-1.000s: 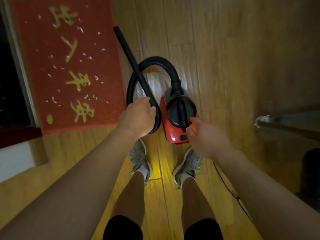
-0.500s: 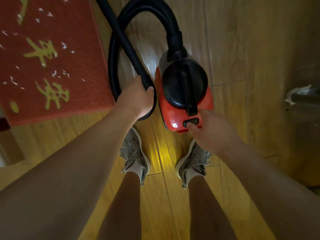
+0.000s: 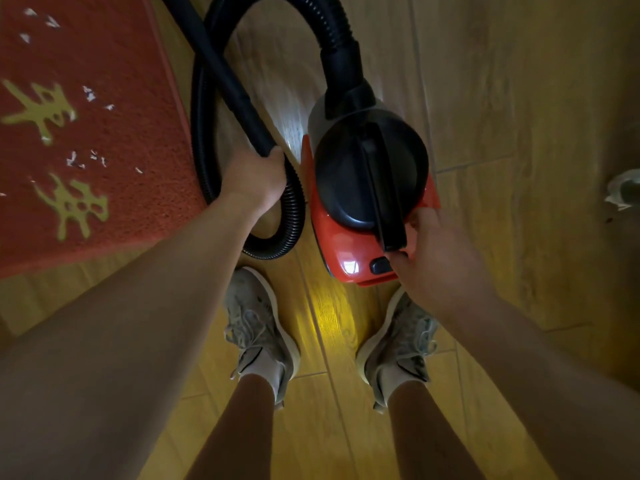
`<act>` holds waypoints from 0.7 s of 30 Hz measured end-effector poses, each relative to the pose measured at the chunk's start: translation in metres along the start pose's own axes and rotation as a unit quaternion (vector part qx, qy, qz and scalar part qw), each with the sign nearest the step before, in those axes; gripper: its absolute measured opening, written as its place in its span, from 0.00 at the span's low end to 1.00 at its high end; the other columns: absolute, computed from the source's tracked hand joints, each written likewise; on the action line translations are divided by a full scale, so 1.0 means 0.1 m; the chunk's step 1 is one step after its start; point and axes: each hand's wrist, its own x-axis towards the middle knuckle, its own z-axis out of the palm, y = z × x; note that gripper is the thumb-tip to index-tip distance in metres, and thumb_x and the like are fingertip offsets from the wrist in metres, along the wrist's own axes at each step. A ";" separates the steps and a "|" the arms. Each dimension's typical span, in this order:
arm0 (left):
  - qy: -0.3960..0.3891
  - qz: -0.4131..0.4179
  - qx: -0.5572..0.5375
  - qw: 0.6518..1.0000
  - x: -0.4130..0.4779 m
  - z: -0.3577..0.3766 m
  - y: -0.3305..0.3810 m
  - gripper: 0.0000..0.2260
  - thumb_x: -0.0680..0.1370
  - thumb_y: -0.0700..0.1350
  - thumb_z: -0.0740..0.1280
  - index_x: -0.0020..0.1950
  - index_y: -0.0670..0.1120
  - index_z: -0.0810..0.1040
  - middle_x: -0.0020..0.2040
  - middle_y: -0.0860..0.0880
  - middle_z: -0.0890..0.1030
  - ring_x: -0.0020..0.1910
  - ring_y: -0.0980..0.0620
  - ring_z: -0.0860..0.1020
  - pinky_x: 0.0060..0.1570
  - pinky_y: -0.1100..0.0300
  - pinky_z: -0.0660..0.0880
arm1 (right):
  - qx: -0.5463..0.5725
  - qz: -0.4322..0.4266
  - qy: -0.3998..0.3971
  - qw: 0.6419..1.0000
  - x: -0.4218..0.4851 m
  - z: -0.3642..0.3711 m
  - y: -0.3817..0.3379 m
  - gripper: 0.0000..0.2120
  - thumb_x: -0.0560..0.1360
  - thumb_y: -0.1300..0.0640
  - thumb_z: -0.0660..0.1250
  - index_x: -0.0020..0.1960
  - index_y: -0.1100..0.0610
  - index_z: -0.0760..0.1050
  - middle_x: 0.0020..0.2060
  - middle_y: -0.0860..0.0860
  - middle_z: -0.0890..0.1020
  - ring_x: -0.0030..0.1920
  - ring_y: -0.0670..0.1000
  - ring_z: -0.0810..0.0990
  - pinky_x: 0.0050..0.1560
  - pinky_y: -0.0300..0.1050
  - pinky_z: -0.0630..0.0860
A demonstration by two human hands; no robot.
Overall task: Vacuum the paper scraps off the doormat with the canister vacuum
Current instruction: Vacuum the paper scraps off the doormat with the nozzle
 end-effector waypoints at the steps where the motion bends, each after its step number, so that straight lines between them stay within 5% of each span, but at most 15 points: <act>1: -0.002 -0.001 -0.023 1.000 0.03 0.03 0.03 0.06 0.84 0.50 0.61 0.51 0.50 0.73 0.40 0.57 0.73 0.35 0.61 0.71 0.26 0.75 0.65 | 0.001 0.001 0.007 1.000 0.01 0.02 0.02 0.18 0.73 0.53 0.73 0.59 0.56 0.72 0.55 0.53 0.74 0.51 0.54 0.76 0.44 0.46 0.70; 6: 0.042 -0.012 -0.104 0.994 0.22 0.15 0.03 0.06 0.81 0.51 0.66 0.53 0.50 0.73 0.42 0.58 0.76 0.41 0.59 0.76 0.41 0.65 0.70 | 0.015 0.001 0.041 0.999 0.05 0.12 0.09 0.17 0.73 0.57 0.72 0.58 0.55 0.71 0.54 0.52 0.75 0.50 0.52 0.75 0.44 0.44 0.69; 12: 0.075 -0.048 -0.176 0.980 0.31 0.17 -0.02 0.05 0.76 0.48 0.71 0.46 0.48 0.78 0.44 0.50 0.84 0.44 0.50 0.84 0.48 0.52 0.83 | 0.020 0.005 0.077 0.997 0.07 0.21 0.11 0.12 0.74 0.58 0.71 0.53 0.55 0.70 0.49 0.49 0.70 0.46 0.52 0.72 0.42 0.45 0.68; 21: 0.065 -0.057 -0.208 0.974 0.06 0.13 -0.03 0.06 0.71 0.45 0.71 0.46 0.45 0.82 0.45 0.46 0.86 0.44 0.47 0.86 0.49 0.45 0.84 | 0.003 -0.002 0.079 0.997 0.09 0.22 0.13 0.13 0.72 0.59 0.71 0.50 0.54 0.68 0.50 0.51 0.73 0.46 0.54 0.73 0.42 0.47 0.69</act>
